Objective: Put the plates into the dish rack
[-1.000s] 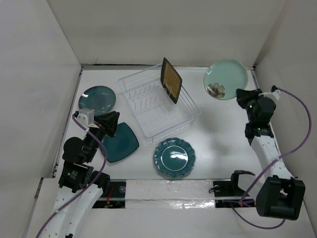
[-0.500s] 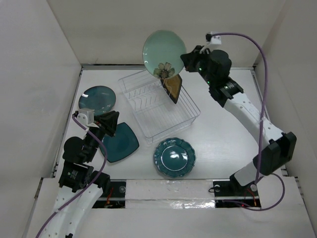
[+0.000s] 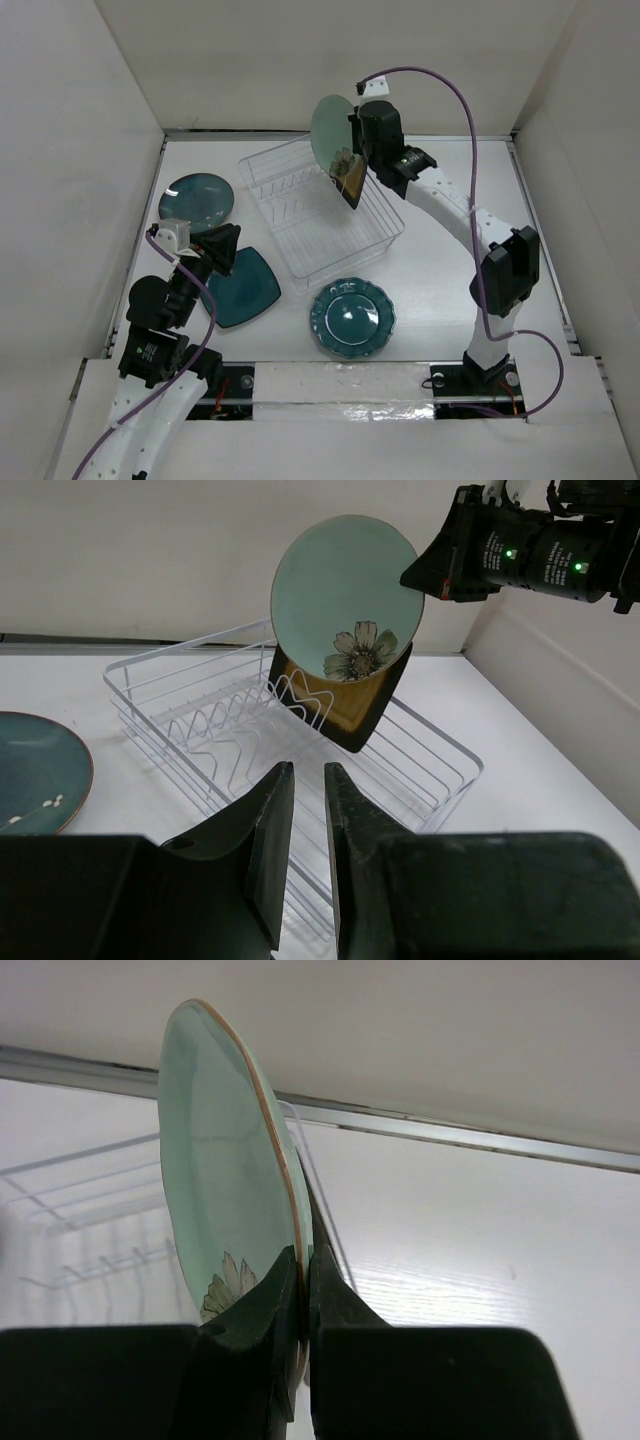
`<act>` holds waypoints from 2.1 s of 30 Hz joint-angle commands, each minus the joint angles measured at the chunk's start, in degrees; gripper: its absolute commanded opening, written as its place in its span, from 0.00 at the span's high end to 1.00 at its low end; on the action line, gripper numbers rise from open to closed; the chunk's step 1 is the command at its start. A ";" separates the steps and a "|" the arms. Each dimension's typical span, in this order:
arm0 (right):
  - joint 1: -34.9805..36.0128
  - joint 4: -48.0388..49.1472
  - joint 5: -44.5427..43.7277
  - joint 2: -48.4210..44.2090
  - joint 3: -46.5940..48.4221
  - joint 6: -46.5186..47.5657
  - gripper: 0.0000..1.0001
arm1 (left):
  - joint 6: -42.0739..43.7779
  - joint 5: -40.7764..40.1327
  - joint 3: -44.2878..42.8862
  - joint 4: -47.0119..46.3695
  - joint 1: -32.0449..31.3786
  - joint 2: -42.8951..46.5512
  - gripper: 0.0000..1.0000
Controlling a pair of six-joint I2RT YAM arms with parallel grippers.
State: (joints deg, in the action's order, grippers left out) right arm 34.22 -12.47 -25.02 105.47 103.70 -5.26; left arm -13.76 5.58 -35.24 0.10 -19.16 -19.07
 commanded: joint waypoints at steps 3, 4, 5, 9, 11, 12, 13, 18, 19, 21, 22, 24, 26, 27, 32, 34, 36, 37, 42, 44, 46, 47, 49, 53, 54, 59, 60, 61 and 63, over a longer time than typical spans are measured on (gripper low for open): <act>3.56 12.46 -9.70 -1.06 5.38 8.41 1.00 | 0.75 0.57 -1.14 -2.30 -0.27 0.00 0.84; 4.10 15.08 -10.22 -0.80 4.41 9.64 1.00 | 0.66 0.48 -1.14 -2.21 -0.27 0.00 0.84; 4.10 15.63 -11.97 -0.36 4.32 11.83 1.00 | 0.66 0.57 -1.14 -2.21 -0.27 0.00 0.84; 4.89 16.60 -14.27 2.98 5.28 14.66 1.00 | 0.66 0.39 -1.14 -2.12 -0.27 0.17 0.84; 4.89 16.60 -14.88 3.86 6.33 15.45 1.00 | 0.66 0.31 -1.06 -2.03 -0.27 0.09 0.84; 5.42 16.69 -15.32 4.30 6.60 15.89 1.00 | 0.66 0.30 -1.05 -2.03 -0.27 0.17 0.84; 5.42 16.95 -15.67 5.09 6.86 16.33 1.00 | 0.66 0.30 -1.05 -2.03 -0.27 0.26 0.84; 5.42 17.48 -17.78 6.33 7.04 18.17 1.00 | 0.66 0.39 -1.05 -2.03 -0.27 0.35 0.84; 5.42 17.57 -18.05 6.41 6.95 18.35 1.00 | 0.66 0.39 -1.05 -2.03 -0.27 0.35 0.84; 5.42 17.92 -18.23 6.24 6.87 18.70 1.00 | 0.66 0.39 -1.05 -2.03 -0.27 0.26 0.84; 5.42 17.92 -18.14 6.15 6.95 18.70 1.00 | 0.66 0.39 -1.05 -2.03 -0.27 0.35 0.84; 5.95 18.27 -18.31 5.89 6.95 19.14 1.00 | 0.66 0.39 -1.05 -2.03 -0.27 0.17 0.84; 5.95 18.53 -18.84 5.80 7.30 19.75 1.00 | 0.66 0.39 -1.05 -2.12 -0.27 0.17 0.84; 5.95 18.53 -19.10 5.80 7.39 19.93 1.00 | 0.66 0.39 -1.05 -2.12 -0.27 0.17 0.84; 5.95 19.50 -19.81 5.36 5.73 20.46 1.00 | 0.66 0.48 -0.97 -2.12 -0.27 0.17 0.84; 5.95 19.50 -20.33 5.80 5.37 20.55 1.00 | 0.66 0.48 -1.05 -2.12 -0.27 0.09 0.84; 5.95 19.33 -19.55 5.89 4.32 19.68 1.00 | 0.66 0.48 -1.05 -2.12 -0.27 0.17 0.84; 5.95 19.06 -19.11 6.06 4.06 18.97 1.00 | 0.66 0.48 -1.05 -2.12 -0.27 0.17 0.84; 7.09 18.71 -18.31 7.46 0.98 16.69 1.00 | 0.58 0.48 -1.05 -2.12 -0.27 0.17 0.84; 7.09 19.67 -18.58 7.91 -1.04 16.33 1.00 | 0.58 0.57 -1.05 -2.12 -0.27 0.09 0.84; 7.62 19.41 -18.23 8.61 -2.09 15.19 1.00 | 0.58 0.57 -1.05 -2.12 -0.27 0.09 0.84; 7.62 19.50 -18.23 8.79 -2.27 14.93 1.00 | 0.58 0.57 -1.05 -2.12 -0.27 0.09 0.84; 8.23 19.50 -18.31 9.05 -2.89 14.40 1.00 | 0.58 0.57 -1.05 -2.12 -0.27 0.09 0.84; 8.85 20.38 -18.67 8.70 -4.56 13.08 1.00 | 0.58 0.66 -1.05 -2.12 -0.27 0.17 0.84; 8.85 20.38 -18.49 8.61 -4.99 12.38 1.00 | 0.58 0.66 -1.05 -2.12 -0.27 0.17 0.84; 8.85 19.68 -18.67 7.48 -5.09 10.88 0.58 | 0.58 0.66 -0.97 -2.21 -0.27 0.17 0.84; 8.85 19.59 -18.49 7.03 -5.17 10.36 0.53 | 0.58 0.66 -0.97 -2.21 -0.27 0.17 0.84; 8.85 19.50 -18.32 6.42 -5.44 10.09 0.45 | 0.58 0.66 -0.97 -2.21 -0.27 0.17 0.84; 9.46 18.80 -17.44 4.14 -5.79 9.48 0.39 | 0.58 0.66 -0.97 -2.21 -0.27 0.17 0.84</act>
State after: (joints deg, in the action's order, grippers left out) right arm 42.59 1.67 -42.00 115.18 97.45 6.52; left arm -13.76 5.65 -35.24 0.10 -19.16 -19.05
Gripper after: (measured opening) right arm 0.592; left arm 0.161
